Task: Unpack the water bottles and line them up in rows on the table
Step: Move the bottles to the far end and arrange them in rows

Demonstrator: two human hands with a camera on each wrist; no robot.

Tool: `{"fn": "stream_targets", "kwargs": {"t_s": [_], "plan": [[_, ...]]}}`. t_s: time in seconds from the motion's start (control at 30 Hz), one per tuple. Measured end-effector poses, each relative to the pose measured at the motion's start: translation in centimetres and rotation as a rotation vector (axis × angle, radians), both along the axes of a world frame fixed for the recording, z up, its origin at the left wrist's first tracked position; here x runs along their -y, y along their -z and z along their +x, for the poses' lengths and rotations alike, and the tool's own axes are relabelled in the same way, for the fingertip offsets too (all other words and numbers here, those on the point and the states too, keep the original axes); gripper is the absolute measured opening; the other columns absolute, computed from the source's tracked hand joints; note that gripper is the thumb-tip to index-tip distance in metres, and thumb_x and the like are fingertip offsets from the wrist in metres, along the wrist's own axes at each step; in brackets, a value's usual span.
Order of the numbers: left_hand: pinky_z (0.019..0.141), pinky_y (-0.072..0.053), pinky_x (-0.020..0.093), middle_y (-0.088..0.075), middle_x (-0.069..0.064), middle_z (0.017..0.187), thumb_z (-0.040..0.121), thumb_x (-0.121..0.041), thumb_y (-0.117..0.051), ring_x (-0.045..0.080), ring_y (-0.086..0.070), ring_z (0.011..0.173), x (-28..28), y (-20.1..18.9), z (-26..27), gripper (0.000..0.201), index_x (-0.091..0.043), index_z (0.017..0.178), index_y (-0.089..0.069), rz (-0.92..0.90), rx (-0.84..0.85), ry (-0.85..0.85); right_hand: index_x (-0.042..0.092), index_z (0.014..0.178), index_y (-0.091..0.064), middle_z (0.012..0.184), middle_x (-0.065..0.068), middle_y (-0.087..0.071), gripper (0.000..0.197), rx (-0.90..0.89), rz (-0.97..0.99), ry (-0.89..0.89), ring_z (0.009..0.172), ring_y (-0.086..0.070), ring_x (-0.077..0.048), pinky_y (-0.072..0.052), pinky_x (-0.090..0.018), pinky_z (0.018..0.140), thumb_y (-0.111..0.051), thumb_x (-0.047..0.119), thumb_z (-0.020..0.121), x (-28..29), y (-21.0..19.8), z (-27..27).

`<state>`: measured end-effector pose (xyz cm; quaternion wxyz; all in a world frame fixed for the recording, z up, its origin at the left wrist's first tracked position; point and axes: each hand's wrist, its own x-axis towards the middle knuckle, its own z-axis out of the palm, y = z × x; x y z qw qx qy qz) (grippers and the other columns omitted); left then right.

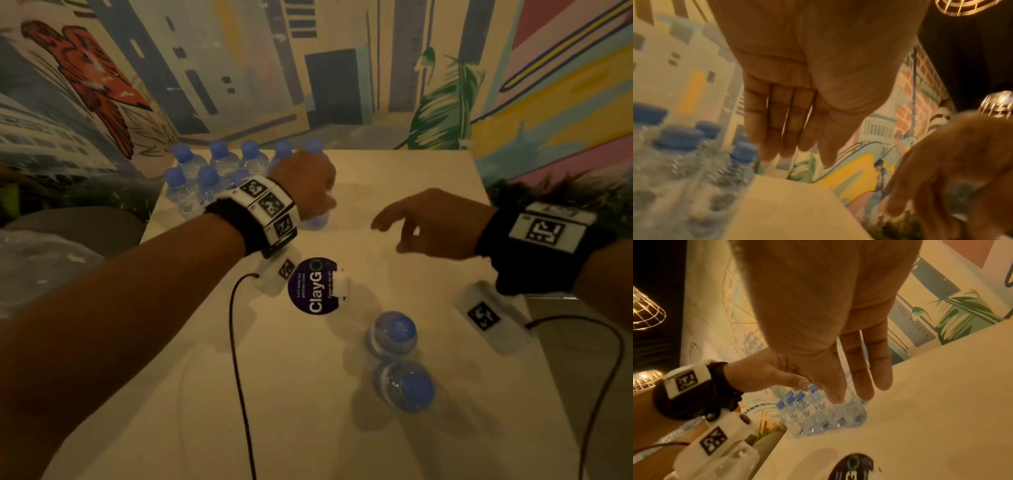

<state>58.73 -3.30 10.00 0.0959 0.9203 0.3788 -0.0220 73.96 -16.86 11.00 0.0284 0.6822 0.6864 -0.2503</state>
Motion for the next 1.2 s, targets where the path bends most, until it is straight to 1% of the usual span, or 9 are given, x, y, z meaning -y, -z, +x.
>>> {"fn": "stream_targets", "kwargs": {"t_s": [0.13, 0.27, 0.4, 0.53, 0.7, 0.87, 1.0, 1.1, 1.2], "plan": [[0.077, -0.053, 0.029, -0.072, 0.002, 0.096, 0.081, -0.034, -0.070, 0.016, -0.066, 0.086, 6.8, -0.9, -0.3, 0.028, -0.012, 0.098, -0.071, -0.246, -0.028, 0.211, 0.028, 0.127, -0.055, 0.127, 0.008, -0.060, 0.047, -0.030, -0.070, -0.037, 0.089, -0.063, -0.013, -0.047, -0.025, 0.086, -0.066, 0.011, 0.085, 4.1, 1.1, 0.4], [0.059, -0.038, 0.009, -0.072, -0.002, 0.092, 0.079, -0.036, -0.072, 0.008, -0.056, 0.072, 12.4, -1.0, -0.4, 0.030, -0.015, 0.100, -0.070, -0.373, -0.089, 0.388, 0.026, 0.129, -0.054, 0.111, 0.009, -0.064, 0.050, -0.068, -0.094, -0.023, 0.082, -0.059, -0.010, -0.047, -0.024, 0.081, -0.066, 0.007, 0.084, 6.9, 2.7, 0.3], [0.065, -0.037, 0.022, -0.065, -0.006, 0.089, 0.080, -0.042, -0.068, 0.011, -0.052, 0.075, 17.5, 0.6, -0.5, 0.040, -0.022, 0.114, -0.063, -0.333, -0.195, 0.542, 0.027, 0.129, -0.054, 0.127, 0.005, -0.060, 0.048, -0.103, -0.093, -0.095, 0.091, -0.062, -0.013, -0.043, -0.021, 0.079, -0.064, 0.009, 0.085, 8.1, 4.5, -0.4], [0.069, -0.035, 0.028, -0.064, 0.005, 0.114, 0.089, -0.033, -0.054, 0.027, -0.060, 0.103, 20.8, 2.8, -0.4, 0.032, -0.018, 0.118, -0.058, -0.208, -0.281, 0.575, 0.026, 0.127, -0.056, 0.130, 0.002, -0.058, 0.044, -0.116, -0.103, -0.154, 0.097, -0.053, -0.009, -0.036, -0.018, 0.084, -0.059, 0.008, 0.087, 8.7, 5.3, -1.7], [0.069, -0.042, 0.034, -0.063, 0.012, 0.113, 0.092, -0.020, -0.052, 0.032, -0.062, 0.098, 22.9, 4.6, -0.4, 0.027, -0.012, 0.118, -0.054, -0.188, -0.379, 0.540, 0.020, 0.121, -0.061, 0.121, -0.004, -0.061, 0.037, -0.138, -0.041, -0.150, 0.110, -0.057, -0.023, -0.043, -0.031, 0.096, -0.064, 0.015, 0.085, 8.9, 6.1, -2.3], [0.053, -0.039, 0.028, -0.067, 0.013, 0.091, 0.087, -0.013, -0.054, 0.031, -0.065, 0.068, 23.7, 5.2, -1.4, 0.011, -0.008, 0.094, -0.061, -0.145, -0.370, 0.500, 0.016, 0.118, -0.060, 0.117, -0.008, -0.057, 0.035, -0.089, -0.015, -0.146, 0.103, -0.058, -0.028, -0.048, -0.038, 0.091, -0.063, 0.017, 0.083, 9.3, 6.6, -2.7], [0.032, -0.028, 0.016, -0.061, -0.004, 0.053, 0.052, -0.025, -0.081, 0.012, -0.054, 0.034, 23.7, 6.4, -2.6, 0.020, -0.022, 0.066, -0.066, -0.058, -0.314, 0.495, 0.015, 0.118, -0.058, 0.115, -0.007, -0.054, 0.036, -0.055, 0.002, -0.114, 0.100, -0.057, -0.027, -0.047, -0.036, 0.088, -0.063, 0.019, 0.083, 9.6, 6.8, -2.0], [0.058, -0.049, 0.034, -0.064, 0.012, 0.090, 0.080, -0.009, -0.057, 0.031, -0.065, 0.074, 23.3, 6.0, -3.0, 0.021, -0.007, 0.101, -0.060, -0.165, -0.258, 0.471, 0.013, 0.115, -0.059, 0.111, -0.007, -0.054, 0.033, -0.067, 0.038, -0.052, 0.098, -0.056, -0.027, -0.043, -0.032, 0.083, -0.061, 0.018, 0.083, 9.7, 7.0, -0.9], [0.079, -0.046, 0.042, -0.058, 0.014, 0.110, 0.089, -0.008, -0.047, 0.036, -0.059, 0.095, 21.7, 6.7, -3.5, 0.024, -0.008, 0.113, -0.050, -0.208, -0.163, 0.362, 0.014, 0.113, -0.061, 0.108, -0.007, -0.056, 0.032, -0.080, 0.072, 0.041, 0.099, -0.056, -0.025, -0.039, -0.027, 0.080, -0.064, 0.020, 0.082, 9.6, 7.1, 0.5]]}}
